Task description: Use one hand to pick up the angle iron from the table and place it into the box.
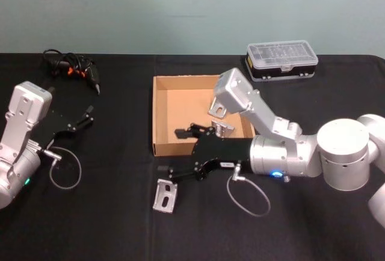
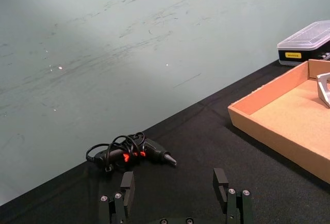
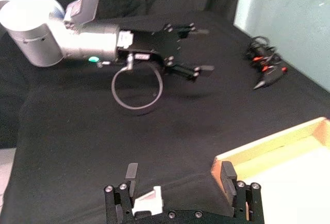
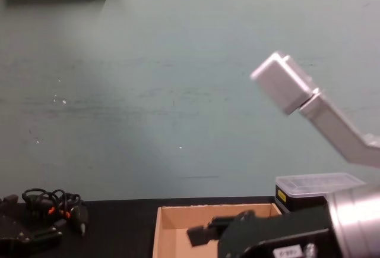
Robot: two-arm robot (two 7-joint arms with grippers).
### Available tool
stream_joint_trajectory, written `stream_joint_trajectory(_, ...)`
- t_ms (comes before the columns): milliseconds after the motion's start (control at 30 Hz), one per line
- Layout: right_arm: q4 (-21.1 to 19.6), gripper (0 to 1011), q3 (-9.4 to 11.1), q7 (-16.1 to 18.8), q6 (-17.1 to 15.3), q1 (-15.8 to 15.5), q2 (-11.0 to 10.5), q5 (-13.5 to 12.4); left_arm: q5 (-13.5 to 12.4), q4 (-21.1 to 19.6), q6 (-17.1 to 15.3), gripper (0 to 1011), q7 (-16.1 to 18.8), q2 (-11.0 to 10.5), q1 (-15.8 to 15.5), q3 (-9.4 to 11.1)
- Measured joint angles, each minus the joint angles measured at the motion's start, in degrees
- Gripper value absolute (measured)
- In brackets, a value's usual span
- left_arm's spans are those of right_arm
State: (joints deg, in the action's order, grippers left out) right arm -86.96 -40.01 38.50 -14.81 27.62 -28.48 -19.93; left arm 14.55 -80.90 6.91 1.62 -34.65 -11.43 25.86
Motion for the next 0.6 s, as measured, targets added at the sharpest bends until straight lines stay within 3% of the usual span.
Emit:
stream_joint_trajectory(333, 3.54, 1004, -4.56, 2.07, -1.25, 1.84, 1.74, 2.06, 0.00, 0.00, 0.00, 1000, 0.00, 0.00, 0.00, 0.00)
stream_joint_trajectory(600, 4.93, 1004, -6.25, 2.64, -1.75, 2.45, 2.33, 3.25, 0.00, 0.00, 0.00, 1000, 0.00, 0.00, 0.00, 0.00)
